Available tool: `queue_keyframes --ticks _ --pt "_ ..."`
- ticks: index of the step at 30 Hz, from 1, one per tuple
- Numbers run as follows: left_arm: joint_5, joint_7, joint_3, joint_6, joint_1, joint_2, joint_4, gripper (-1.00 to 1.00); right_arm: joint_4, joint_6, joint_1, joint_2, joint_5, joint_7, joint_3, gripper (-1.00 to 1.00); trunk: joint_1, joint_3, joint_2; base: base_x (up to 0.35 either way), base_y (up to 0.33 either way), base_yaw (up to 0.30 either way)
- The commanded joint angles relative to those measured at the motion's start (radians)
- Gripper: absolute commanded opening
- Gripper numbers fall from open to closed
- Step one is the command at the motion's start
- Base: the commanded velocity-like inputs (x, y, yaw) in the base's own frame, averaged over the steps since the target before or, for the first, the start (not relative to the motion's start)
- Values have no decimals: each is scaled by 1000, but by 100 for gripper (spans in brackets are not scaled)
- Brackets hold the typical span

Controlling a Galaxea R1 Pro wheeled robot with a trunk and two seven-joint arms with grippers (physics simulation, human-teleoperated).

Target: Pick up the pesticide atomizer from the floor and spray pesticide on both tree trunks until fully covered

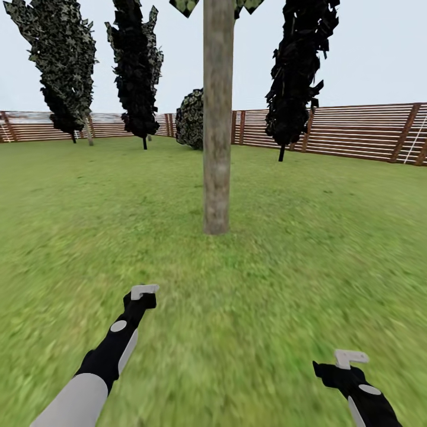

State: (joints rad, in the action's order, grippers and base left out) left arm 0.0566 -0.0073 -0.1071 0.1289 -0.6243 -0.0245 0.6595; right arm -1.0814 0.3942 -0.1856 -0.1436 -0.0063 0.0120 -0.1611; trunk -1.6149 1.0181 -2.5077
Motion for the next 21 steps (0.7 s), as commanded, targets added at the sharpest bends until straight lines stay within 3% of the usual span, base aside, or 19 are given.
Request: queue_keyframes --ticks 1,8,21 --pt "0 0 0 0 0 0 0 -100 0 0 0 1 0 0 0 100 0 0 0 324 0 -121" --pt "0 0 0 0 0 0 0 -100 0 0 0 1 2 0 0 100 0 0 0 324 0 -164" --pt "0 0 1 0 0 -2 0 -100 1 0 0 2 9 -1 2 100 0 0 0 324 0 -7"
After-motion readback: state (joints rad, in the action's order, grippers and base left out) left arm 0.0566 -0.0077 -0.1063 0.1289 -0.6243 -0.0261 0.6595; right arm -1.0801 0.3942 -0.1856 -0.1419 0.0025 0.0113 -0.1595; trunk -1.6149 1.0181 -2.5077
